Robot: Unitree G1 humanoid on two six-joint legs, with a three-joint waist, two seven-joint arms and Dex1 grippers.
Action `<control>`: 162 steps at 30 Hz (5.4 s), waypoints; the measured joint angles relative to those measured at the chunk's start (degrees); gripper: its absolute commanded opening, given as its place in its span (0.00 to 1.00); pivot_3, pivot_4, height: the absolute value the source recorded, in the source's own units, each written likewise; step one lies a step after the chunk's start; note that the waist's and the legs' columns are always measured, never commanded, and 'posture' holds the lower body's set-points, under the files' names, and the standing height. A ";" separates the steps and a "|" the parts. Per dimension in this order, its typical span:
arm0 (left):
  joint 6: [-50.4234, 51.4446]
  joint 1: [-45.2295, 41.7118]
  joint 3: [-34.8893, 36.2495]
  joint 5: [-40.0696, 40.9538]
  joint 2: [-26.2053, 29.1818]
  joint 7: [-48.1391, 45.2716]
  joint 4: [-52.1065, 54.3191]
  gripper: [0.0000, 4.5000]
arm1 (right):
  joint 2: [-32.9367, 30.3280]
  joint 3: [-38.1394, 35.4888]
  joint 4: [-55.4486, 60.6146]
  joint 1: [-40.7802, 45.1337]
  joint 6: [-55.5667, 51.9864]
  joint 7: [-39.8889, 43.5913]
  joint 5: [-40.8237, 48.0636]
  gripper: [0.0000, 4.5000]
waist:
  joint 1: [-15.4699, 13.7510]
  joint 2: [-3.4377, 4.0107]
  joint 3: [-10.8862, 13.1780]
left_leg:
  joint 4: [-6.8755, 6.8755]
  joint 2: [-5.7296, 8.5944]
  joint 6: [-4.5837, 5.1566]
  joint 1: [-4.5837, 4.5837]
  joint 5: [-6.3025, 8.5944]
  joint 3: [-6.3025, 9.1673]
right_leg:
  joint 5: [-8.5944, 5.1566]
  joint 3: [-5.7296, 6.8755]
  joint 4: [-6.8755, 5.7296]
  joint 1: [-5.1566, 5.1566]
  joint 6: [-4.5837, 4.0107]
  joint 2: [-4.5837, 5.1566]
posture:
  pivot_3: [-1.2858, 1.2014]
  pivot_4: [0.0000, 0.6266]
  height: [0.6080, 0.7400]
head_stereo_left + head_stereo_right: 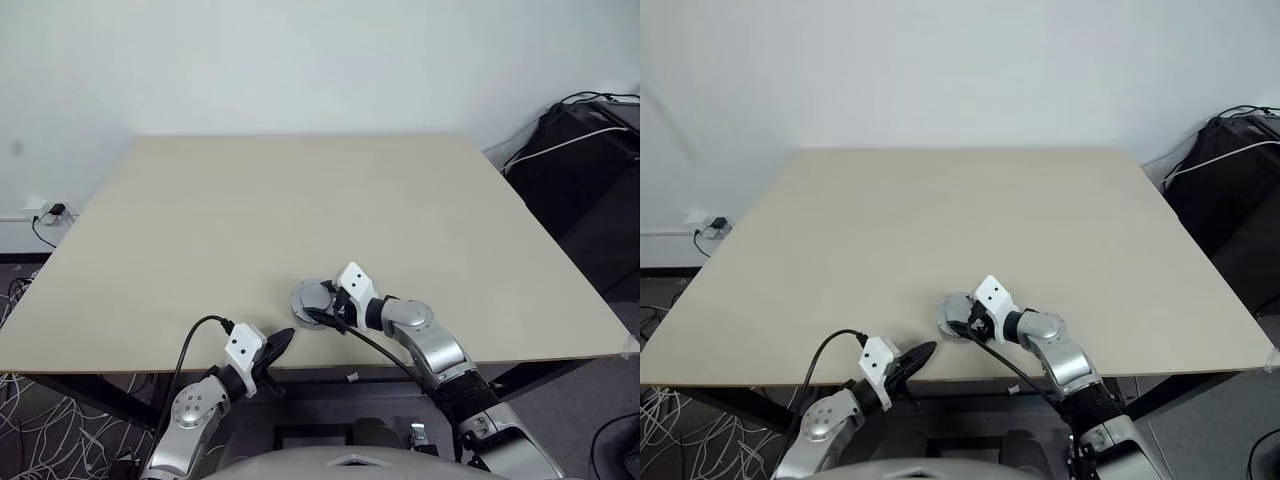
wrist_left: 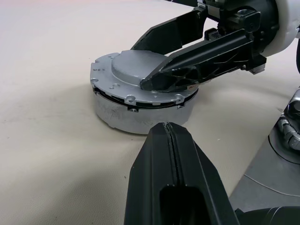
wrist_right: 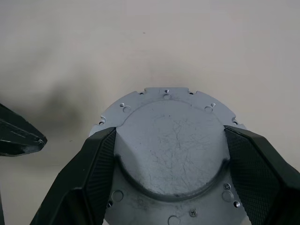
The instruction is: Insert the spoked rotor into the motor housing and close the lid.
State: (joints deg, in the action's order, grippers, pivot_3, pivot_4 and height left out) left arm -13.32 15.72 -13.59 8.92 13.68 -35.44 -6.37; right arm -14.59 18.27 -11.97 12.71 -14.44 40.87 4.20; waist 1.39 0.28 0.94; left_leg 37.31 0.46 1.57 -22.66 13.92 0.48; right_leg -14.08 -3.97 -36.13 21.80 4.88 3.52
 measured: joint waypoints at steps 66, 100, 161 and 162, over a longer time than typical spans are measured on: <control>35.57 -15.15 16.99 21.87 -5.99 11.08 4.11 0.00 | -2.37 3.67 1.21 3.28 -4.94 0.52 -3.24 0.71 | -0.14 0.03 -0.26 | 0.24 0.11 -0.01 0.13 -0.01 0.10 | -0.10 0.10 -0.08 -0.24 0.41 -0.12 | 0.52 0.00 1.00; 61.30 -30.98 12.84 22.64 -4.13 3.15 -7.30 0.00 | -2.00 3.69 2.34 2.30 -5.04 -0.89 -3.56 0.71 | -0.04 -0.14 -0.18 | 0.22 0.16 -0.09 0.13 -0.05 0.21 | 0.07 0.11 -0.02 -0.27 0.14 -0.12 | 0.52 0.00 1.00; 62.42 -31.26 13.03 20.25 -4.55 2.35 -8.11 0.00 | 12.54 -28.61 21.58 -12.72 -46.27 -21.00 27.49 1.00 | -0.69 -0.20 -0.20 | -0.11 0.05 -0.33 0.02 0.12 0.34 | -0.03 0.13 0.18 -0.15 0.02 0.02 | 0.52 0.00 1.00; 62.42 -31.23 13.04 20.26 -4.55 2.36 -8.05 0.00 | 13.08 -29.42 20.56 -12.27 -46.60 -21.65 27.88 1.00 | -0.67 -0.20 -0.20 | -0.11 0.05 -0.33 0.02 0.12 0.34 | -0.03 0.13 0.18 -0.15 0.02 0.02 | 0.52 0.00 1.00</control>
State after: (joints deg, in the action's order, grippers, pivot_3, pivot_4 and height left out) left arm 49.10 -15.50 -0.55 29.17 9.12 -33.08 -14.42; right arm -1.51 -11.16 8.58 0.44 -61.04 19.22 32.09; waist 0.72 0.08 0.75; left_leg 37.20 0.50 1.24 -22.65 14.04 0.82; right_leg -14.11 -3.84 -35.94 21.65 4.90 3.55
